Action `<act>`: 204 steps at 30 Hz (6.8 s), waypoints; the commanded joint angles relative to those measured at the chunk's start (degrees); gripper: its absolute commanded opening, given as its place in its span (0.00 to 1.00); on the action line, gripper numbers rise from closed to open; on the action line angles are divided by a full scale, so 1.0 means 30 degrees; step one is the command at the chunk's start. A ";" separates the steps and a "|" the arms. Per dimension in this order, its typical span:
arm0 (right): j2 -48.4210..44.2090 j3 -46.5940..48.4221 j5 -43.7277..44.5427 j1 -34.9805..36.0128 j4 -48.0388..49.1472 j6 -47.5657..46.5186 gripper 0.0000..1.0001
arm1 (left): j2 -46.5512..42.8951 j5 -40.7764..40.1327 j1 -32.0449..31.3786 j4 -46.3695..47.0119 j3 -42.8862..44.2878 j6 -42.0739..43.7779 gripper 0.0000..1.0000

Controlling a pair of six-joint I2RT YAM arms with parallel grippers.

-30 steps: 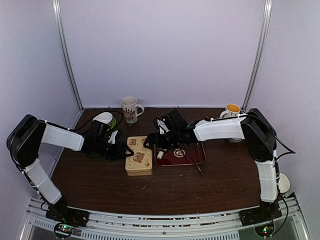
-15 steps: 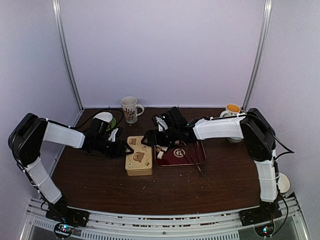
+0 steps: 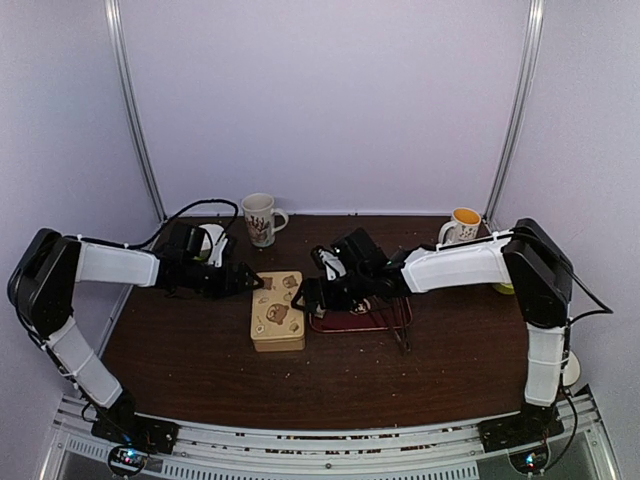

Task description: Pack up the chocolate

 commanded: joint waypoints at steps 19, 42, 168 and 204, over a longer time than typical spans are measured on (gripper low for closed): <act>-0.1578 -0.1688 0.2490 0.3009 -0.1081 -0.1534 0.94 | 0.6348 0.6381 0.0926 0.0417 0.7219 0.4034 0.90; -0.3732 -0.5038 0.3904 0.3615 0.0724 -0.0422 0.95 | 0.8147 0.7793 0.0926 0.3227 0.6208 0.1116 0.83; -0.3156 -0.9653 0.1445 0.2582 0.6313 0.6932 0.57 | 0.1073 0.1123 -0.2691 0.5678 -0.8199 -0.3477 0.41; -0.7220 -0.8180 0.4303 0.2056 0.1367 0.1519 0.71 | -0.9866 0.0105 -0.3292 -0.2130 -0.5842 -0.2715 0.61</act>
